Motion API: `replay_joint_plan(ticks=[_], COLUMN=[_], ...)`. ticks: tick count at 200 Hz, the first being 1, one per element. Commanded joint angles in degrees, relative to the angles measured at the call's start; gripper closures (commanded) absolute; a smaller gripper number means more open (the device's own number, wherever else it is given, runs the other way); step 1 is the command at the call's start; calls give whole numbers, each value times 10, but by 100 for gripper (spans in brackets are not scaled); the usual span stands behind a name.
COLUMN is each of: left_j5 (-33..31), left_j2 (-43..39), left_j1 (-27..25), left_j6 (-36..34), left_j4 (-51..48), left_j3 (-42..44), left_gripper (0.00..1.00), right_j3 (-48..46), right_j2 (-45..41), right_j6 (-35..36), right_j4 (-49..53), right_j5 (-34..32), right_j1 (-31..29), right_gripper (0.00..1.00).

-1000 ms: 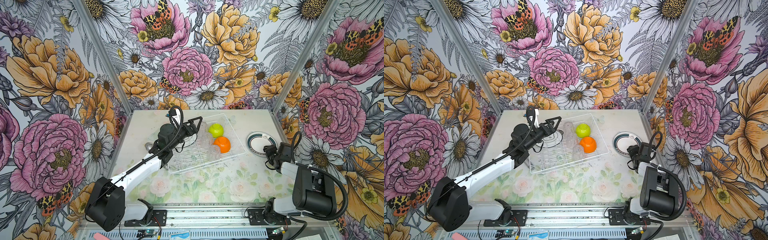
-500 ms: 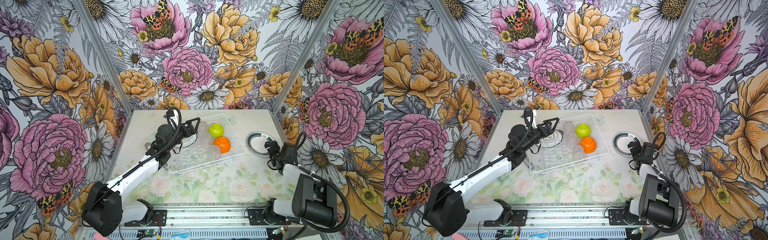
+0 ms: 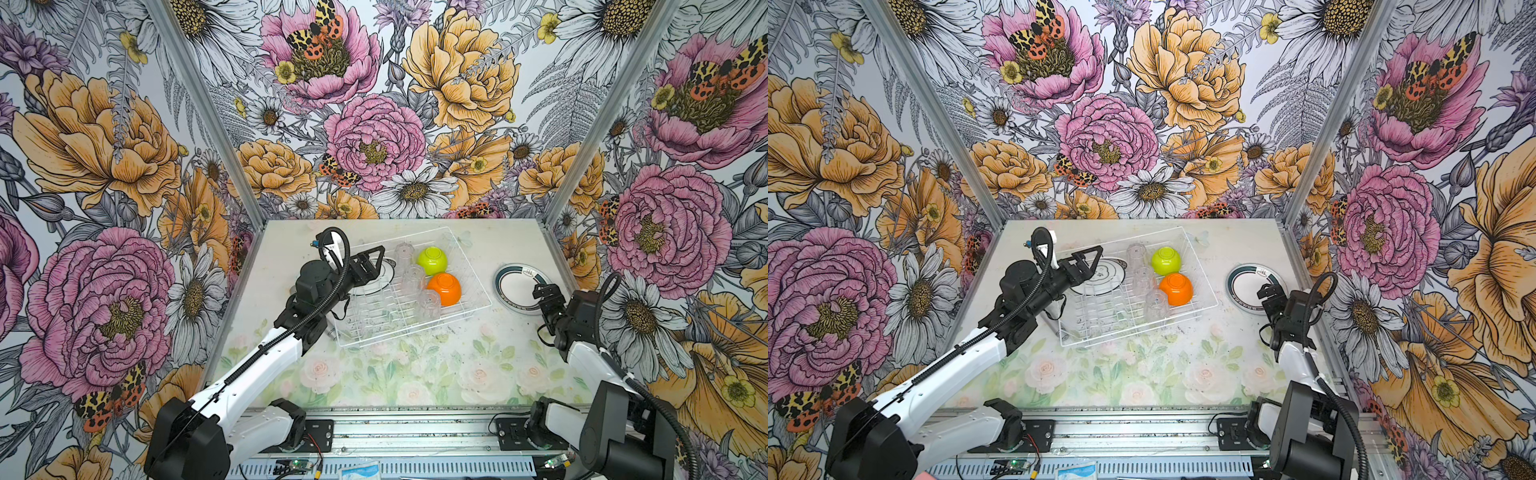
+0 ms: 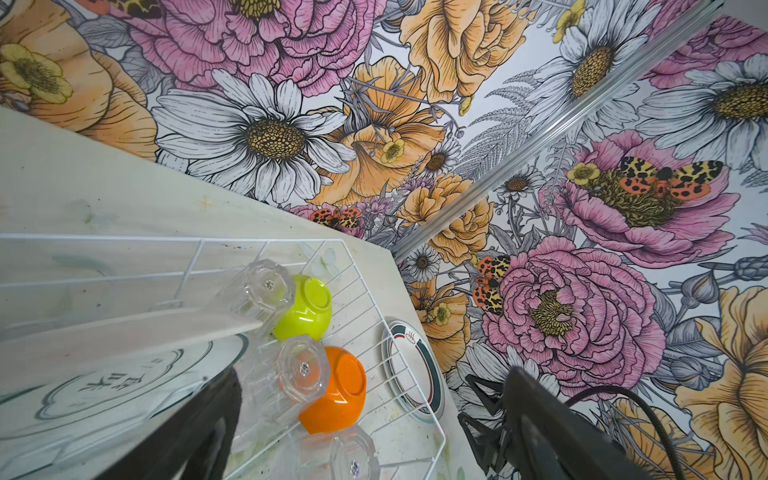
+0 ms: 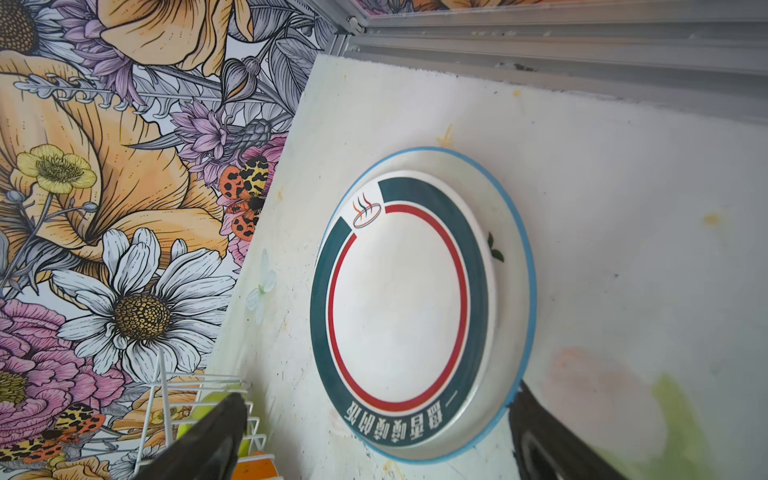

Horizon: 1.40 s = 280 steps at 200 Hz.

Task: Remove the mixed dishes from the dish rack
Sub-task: 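Open and raise the right gripper while the left gripper moves over the rack, then lower the left gripper onto the flat white plate while the right gripper follows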

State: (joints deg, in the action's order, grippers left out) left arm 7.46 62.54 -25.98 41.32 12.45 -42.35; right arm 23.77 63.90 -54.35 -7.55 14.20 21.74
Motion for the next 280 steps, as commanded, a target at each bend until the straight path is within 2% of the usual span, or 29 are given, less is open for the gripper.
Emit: replay_joint_plan(ticks=[1, 45, 74, 102, 125, 178, 208, 280], left_j5=[-3, 4, 40, 69, 70, 35, 0, -85], left_j2=[-6, 6, 34, 57, 73, 67, 56, 46], left_j1=[11, 16, 33, 44, 46, 46, 47, 44], left_j6=[-15, -16, -17, -42, -76, -112, -139, -171], left_j4=[-21, -23, -7, -11, -57, -121, -180, -259], left_j3=[14, 9, -3, -13, -34, -42, -44, -35], left_gripper=[1, 1, 1, 1, 1, 1, 2, 10], right_j3=[-5, -2, 10, 27, 33, 82, 114, 139], right_j2=[-23, -25, -35, -56, -77, -84, -81, -37], right_j6=[29, 35, 31, 28, 32, 46, 80, 111], right_j4=[-12, -42, -53, -72, -90, -82, -61, -55], right_j5=[39, 114, 148, 197, 212, 242, 240, 255], right_j1=[-1, -7, -10, -22, -56, -129, -161, -172], right_gripper=[1, 1, 1, 1, 0, 0, 1, 1])
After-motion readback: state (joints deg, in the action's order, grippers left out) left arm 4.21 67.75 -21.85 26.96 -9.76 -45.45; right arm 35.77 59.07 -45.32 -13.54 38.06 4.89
